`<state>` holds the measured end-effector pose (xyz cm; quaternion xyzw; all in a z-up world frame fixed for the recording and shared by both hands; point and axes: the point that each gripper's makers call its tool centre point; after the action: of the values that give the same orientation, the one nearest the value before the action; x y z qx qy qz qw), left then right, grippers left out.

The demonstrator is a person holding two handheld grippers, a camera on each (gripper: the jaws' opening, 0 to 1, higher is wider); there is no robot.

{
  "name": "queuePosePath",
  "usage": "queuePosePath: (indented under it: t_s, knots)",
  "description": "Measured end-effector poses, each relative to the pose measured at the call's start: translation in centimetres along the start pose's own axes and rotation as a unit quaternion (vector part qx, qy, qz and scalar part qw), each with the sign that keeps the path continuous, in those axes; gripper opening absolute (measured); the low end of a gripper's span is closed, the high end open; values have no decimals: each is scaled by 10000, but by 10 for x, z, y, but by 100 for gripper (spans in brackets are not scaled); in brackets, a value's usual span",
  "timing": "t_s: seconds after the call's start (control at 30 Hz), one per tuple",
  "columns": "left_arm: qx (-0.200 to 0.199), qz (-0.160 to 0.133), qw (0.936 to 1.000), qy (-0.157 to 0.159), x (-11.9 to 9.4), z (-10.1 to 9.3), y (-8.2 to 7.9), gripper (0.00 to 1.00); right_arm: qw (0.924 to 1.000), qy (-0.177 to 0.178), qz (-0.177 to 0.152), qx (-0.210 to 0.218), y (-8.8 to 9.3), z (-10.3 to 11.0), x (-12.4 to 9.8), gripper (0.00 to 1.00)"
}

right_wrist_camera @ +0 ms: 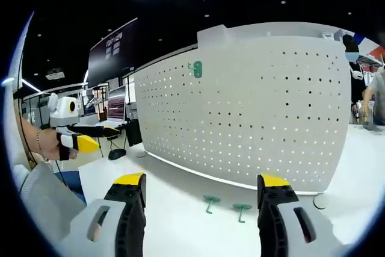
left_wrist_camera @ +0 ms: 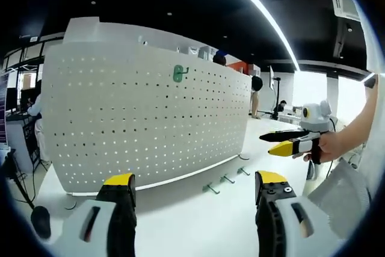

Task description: Insert the hook assembly into the mounting plate slot until the hook locks in place.

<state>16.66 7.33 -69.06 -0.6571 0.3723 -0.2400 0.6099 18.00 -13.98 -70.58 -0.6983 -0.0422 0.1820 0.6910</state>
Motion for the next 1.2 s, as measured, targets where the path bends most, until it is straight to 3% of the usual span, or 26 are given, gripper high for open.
queuePosePath:
  t_s: [0.83, 1.2]
  knots:
    - [-255, 409, 9987, 151, -26, 4, 24, 84, 9975, 124, 692, -101, 42, -22, -37, 74]
    - [-388, 595, 9973, 173, -38, 2, 36, 83, 9963, 210, 830, -37, 53, -29, -53, 74]
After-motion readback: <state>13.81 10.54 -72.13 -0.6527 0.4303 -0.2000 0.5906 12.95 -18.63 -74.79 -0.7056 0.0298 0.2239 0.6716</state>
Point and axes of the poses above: the point that each gripper's makers call its tool centre point, and the gripper's own axes: x roughly forward along the fingers, z roughly to its left, y roughly out of its underside, and after that the axes turned 14 degrees about y, right-handed
